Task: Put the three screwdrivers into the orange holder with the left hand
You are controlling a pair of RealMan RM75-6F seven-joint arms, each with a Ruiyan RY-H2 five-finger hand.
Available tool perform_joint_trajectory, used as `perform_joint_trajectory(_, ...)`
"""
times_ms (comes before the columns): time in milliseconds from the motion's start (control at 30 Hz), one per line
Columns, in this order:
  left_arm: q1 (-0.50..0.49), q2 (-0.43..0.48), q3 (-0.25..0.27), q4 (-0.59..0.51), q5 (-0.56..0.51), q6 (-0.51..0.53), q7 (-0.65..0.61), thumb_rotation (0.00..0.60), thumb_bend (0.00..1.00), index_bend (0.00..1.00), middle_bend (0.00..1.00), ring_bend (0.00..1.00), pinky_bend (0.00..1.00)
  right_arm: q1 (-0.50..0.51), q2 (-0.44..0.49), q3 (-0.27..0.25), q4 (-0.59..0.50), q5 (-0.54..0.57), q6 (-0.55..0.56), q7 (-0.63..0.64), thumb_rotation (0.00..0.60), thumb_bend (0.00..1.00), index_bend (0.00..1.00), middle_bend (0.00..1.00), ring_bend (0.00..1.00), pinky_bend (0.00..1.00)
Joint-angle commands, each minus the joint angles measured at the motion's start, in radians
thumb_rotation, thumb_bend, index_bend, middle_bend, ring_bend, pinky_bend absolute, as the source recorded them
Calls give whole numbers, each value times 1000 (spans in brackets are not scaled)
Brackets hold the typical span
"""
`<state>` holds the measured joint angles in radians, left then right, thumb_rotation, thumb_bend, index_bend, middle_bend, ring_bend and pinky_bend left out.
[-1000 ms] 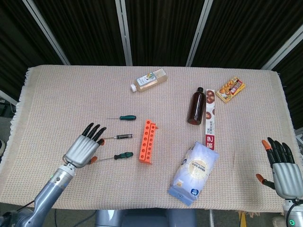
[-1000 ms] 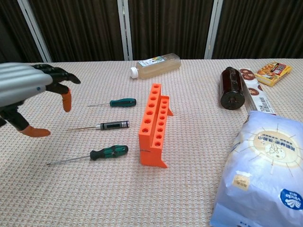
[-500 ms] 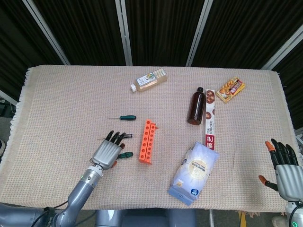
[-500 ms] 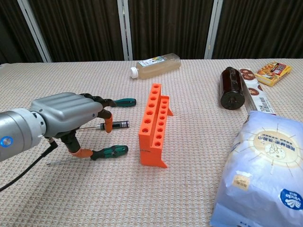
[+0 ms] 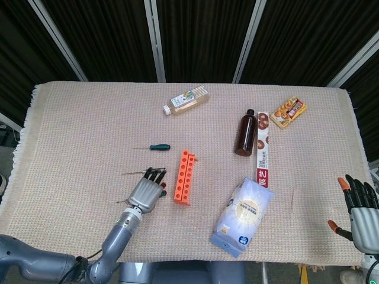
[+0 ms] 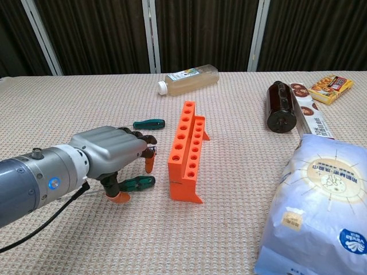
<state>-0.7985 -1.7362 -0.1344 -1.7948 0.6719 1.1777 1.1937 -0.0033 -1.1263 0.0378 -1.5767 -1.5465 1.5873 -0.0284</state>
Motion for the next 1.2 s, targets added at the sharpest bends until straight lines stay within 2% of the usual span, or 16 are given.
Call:
perform_joint_trajectory(33, -14, -16, 14, 6, 2, 23, 8, 600, 267, 293, 0, 0, 0, -1, 2, 1, -2, -2, 2, 0, 600, 0, 0, 0, 0, 0)
perform_joint_trajectory(200, -20, -22, 34, 3, 9, 35, 1, 600, 267, 313, 0, 0, 0, -5, 4, 1, -4, -2, 6, 1, 600, 0, 0, 0, 0, 0)
perform_joint_trajectory(500, -11, 7, 112, -50, 66, 45, -30, 600, 268, 355, 0, 0, 0, -7, 3, 3, -3, -1, 4, 2, 600, 0, 0, 0, 0, 0)
perform_joint_trajectory(700, 15, 48, 167, -92, 169, 69, -82, 600, 268, 329, 0, 0, 0, -3, 2, 5, -4, -1, -3, -2, 600, 0, 0, 0, 0, 0)
perform_joint_trajectory(933, 22, 36, 154, -20, 249, 87, -127, 600, 269, 340, 0, 0, 0, -5, 3, 7, -7, 3, -3, -5, 600, 0, 0, 0, 0, 0)
perform_joint_trajectory(1200, 8, -26, 133, 56, 209, 76, -75, 600, 295, 396, 0, 0, 0, -9, 3, 9, -3, 10, -3, -1, 600, 0, 0, 0, 0, 0)
